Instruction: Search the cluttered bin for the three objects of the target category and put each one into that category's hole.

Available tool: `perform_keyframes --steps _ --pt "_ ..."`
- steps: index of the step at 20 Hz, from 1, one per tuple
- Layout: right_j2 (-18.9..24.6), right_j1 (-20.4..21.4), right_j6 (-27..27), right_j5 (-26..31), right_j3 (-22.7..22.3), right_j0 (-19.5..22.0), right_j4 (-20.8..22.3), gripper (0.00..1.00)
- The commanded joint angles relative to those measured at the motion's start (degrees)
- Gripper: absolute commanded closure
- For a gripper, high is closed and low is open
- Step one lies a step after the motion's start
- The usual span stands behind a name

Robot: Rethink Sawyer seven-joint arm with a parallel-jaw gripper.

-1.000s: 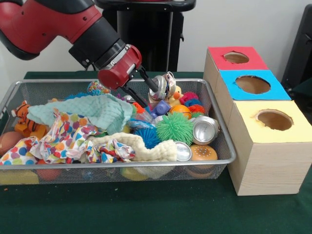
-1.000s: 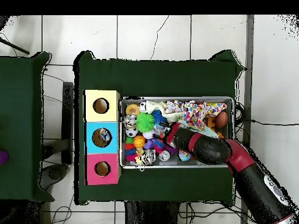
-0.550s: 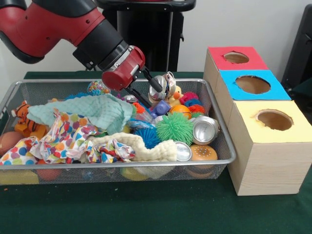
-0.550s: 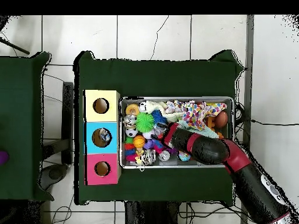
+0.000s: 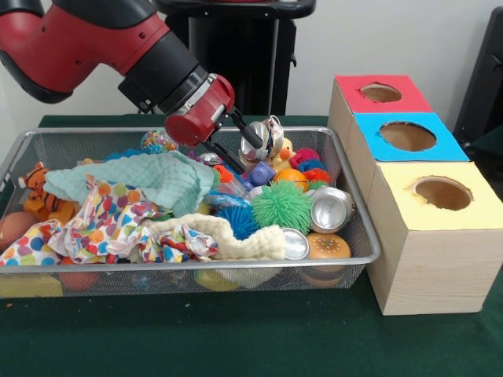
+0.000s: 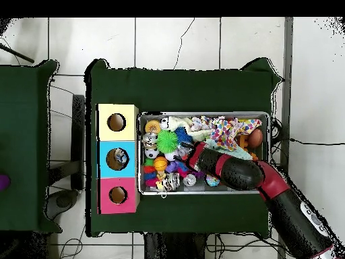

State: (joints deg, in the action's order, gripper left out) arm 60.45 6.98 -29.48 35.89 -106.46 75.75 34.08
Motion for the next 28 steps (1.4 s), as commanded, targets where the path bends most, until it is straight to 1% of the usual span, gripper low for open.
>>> perform_keyframes --steps 1,4,9,13,18,25,28 --pt "-2.4 -3.2 7.3 6.3 8.1 0.0 -0.7 0.0" --pt "-2.7 -4.8 10.0 7.1 10.1 -0.4 -0.1 0.0" --pt "-2.8 -6.4 12.1 8.4 12.2 -0.7 0.2 0.0" --pt "-2.7 -6.9 12.7 9.4 13.5 -1.3 0.6 0.0" --pt "-2.4 -8.1 13.8 10.1 14.5 -1.0 0.8 0.0" --pt "-1.6 -10.3 17.4 13.0 16.4 -0.1 0.5 0.0" --pt "-1.3 -10.0 17.3 13.8 17.1 -0.4 0.6 0.0"
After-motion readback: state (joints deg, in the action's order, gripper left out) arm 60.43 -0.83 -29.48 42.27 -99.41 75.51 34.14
